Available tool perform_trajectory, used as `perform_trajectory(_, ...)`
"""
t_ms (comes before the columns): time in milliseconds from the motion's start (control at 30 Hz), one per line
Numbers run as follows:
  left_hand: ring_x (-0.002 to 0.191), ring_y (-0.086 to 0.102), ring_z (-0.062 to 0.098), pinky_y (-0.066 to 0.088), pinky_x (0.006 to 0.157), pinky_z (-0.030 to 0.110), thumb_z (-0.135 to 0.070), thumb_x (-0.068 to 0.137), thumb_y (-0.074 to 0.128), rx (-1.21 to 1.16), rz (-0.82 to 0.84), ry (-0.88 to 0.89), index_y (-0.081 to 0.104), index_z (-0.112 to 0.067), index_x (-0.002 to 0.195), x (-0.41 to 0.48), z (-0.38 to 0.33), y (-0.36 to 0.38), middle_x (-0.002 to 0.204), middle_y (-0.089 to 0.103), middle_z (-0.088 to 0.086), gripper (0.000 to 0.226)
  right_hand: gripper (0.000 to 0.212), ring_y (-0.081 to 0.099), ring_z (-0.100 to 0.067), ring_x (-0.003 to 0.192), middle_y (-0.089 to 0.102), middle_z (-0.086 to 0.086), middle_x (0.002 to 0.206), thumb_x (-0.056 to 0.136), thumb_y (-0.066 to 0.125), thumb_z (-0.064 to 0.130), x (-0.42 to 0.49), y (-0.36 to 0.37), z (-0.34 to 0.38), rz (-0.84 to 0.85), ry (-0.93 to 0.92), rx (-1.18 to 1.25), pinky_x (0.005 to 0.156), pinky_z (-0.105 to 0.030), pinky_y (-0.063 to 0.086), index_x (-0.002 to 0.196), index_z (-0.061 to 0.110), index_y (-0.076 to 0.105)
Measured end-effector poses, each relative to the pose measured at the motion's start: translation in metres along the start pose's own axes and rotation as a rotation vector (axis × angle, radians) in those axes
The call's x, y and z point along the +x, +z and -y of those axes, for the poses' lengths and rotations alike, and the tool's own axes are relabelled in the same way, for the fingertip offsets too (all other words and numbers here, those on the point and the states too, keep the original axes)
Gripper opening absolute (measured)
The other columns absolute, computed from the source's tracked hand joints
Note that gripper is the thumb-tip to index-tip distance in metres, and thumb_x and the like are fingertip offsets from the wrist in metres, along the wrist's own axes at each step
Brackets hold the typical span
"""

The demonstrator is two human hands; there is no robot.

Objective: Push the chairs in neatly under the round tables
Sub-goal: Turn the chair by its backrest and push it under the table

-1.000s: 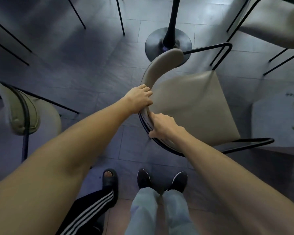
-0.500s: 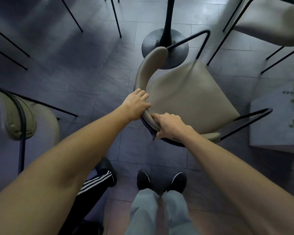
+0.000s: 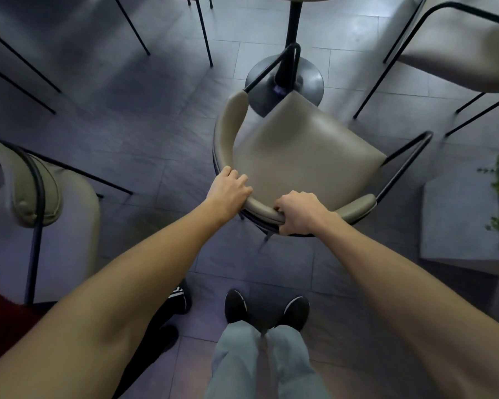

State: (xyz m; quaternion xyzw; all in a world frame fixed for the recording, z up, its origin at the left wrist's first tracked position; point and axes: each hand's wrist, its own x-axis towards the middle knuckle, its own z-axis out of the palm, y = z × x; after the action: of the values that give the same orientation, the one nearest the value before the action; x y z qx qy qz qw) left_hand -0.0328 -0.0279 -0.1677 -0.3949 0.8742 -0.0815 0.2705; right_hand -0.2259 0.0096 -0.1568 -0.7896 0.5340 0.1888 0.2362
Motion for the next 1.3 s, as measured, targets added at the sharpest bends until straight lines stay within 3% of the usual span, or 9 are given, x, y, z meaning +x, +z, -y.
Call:
perform_trajectory(367, 0.099, 0.06, 0.03, 0.035, 0.092, 0.043, -0.04, 0.094, 0.056, -0.095, 0.025, -0.134, 0.063, -0.023, 0.112, 0.016, -0.02, -0.017, 0.11, 0.06, 0.005, 0.026, 0.028, 0.067, -0.033, 0.086, 0.068, -0.005, 0.093, 0.071, 0.069, 0.035, 0.008, -0.02, -0.05, -0.031, -0.087, -0.157, 0.064, -0.03, 0.041, 0.094, 0.021, 0.07)
perform_trajectory(800, 0.096, 0.058, 0.029, 0.033, 0.087, 0.043, -0.033, 0.091, 0.058, -0.202, 0.009, -0.268, 0.063, -0.024, 0.107, 0.077, 0.003, -0.024, 0.104, 0.056, 0.002, 0.019, 0.017, 0.065, -0.034, 0.097, 0.067, -0.006, 0.104, 0.085, 0.058, 0.024, 0.05, -0.059, -0.107, -0.065, -0.091, -0.183, 0.067, -0.033, 0.038, 0.102, 0.022, 0.061)
perform_trajectory(1000, 0.097, 0.06, 0.025, 0.036, 0.089, 0.038, -0.036, 0.089, 0.061, -0.293, -0.051, -0.212, 0.064, -0.025, 0.106, 0.108, 0.045, -0.02, 0.103, 0.057, 0.0, 0.021, 0.031, 0.066, -0.03, 0.098, 0.071, 0.0, 0.103, 0.084, 0.055, 0.014, 0.084, -0.074, -0.127, -0.131, -0.071, -0.134, 0.07, -0.035, 0.044, 0.112, 0.028, 0.061)
perform_trajectory(1167, 0.092, 0.059, 0.023, 0.035, 0.094, 0.034, -0.017, 0.091, 0.058, -0.345, -0.058, -0.129, 0.065, -0.023, 0.103, 0.133, 0.085, -0.019, 0.099, 0.056, 0.0, 0.016, 0.036, 0.065, -0.026, 0.103, 0.073, 0.003, 0.109, 0.086, 0.055, 0.011, 0.114, -0.091, -0.139, -0.194, -0.051, -0.169, 0.09, -0.037, 0.043, 0.115, 0.031, 0.062)
perform_trajectory(1300, 0.093, 0.058, 0.024, 0.035, 0.085, 0.03, -0.006, 0.092, 0.054, -0.353, -0.075, -0.076, 0.065, -0.02, 0.104, 0.152, 0.113, -0.019, 0.101, 0.055, 0.001, 0.021, 0.033, 0.065, -0.024, 0.106, 0.072, 0.008, 0.114, 0.085, 0.056, 0.014, 0.135, -0.103, -0.148, -0.214, -0.033, -0.169, 0.09, -0.038, 0.042, 0.112, 0.033, 0.061)
